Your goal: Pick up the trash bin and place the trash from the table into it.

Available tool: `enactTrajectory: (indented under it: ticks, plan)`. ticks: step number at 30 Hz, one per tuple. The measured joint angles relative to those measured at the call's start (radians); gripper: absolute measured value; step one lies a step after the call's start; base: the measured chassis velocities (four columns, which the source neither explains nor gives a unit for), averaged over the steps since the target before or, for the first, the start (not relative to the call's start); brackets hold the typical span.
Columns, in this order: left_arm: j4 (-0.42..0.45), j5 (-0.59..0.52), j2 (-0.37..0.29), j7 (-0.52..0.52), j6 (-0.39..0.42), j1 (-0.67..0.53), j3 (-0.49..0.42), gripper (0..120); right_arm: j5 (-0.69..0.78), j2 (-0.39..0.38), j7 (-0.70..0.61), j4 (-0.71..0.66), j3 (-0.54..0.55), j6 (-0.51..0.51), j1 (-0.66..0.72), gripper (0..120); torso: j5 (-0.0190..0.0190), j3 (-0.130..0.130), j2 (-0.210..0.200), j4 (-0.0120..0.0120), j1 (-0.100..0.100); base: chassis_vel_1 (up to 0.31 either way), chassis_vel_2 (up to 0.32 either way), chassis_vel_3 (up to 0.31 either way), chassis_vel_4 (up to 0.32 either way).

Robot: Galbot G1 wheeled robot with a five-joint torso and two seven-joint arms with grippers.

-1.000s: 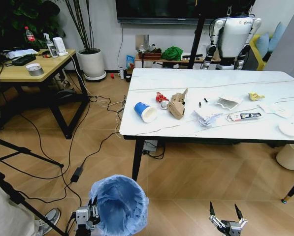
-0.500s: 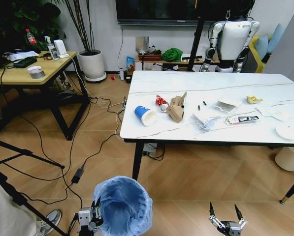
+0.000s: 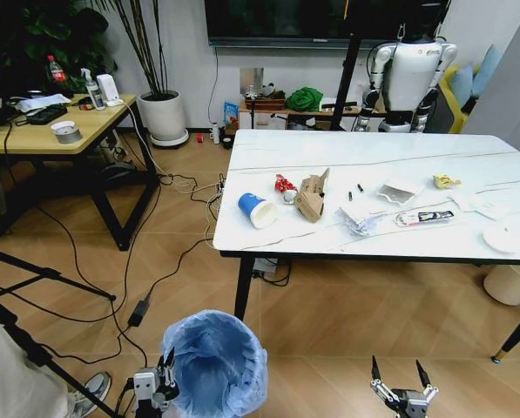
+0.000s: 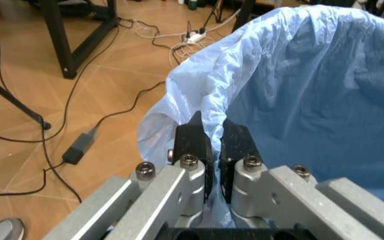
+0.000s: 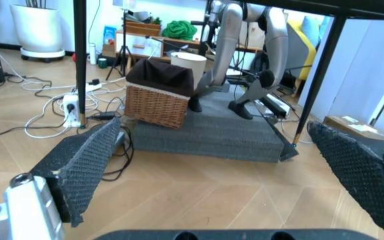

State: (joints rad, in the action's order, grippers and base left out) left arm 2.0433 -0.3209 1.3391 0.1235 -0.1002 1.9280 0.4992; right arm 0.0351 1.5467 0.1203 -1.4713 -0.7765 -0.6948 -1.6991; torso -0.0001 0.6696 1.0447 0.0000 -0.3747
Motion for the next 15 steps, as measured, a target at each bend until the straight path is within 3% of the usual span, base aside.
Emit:
enactTrajectory:
  ticks: [15]
  plan:
    - [0.025,-0.060,-0.003,0.008,0.013,0.011,0.025,0,0.003,-0.005,-0.001,-0.009,0.000,0.001,-0.001,100,0.0000,0.043,0.076,0.0000,-0.033,0.000,0.000,0.000,0.000]
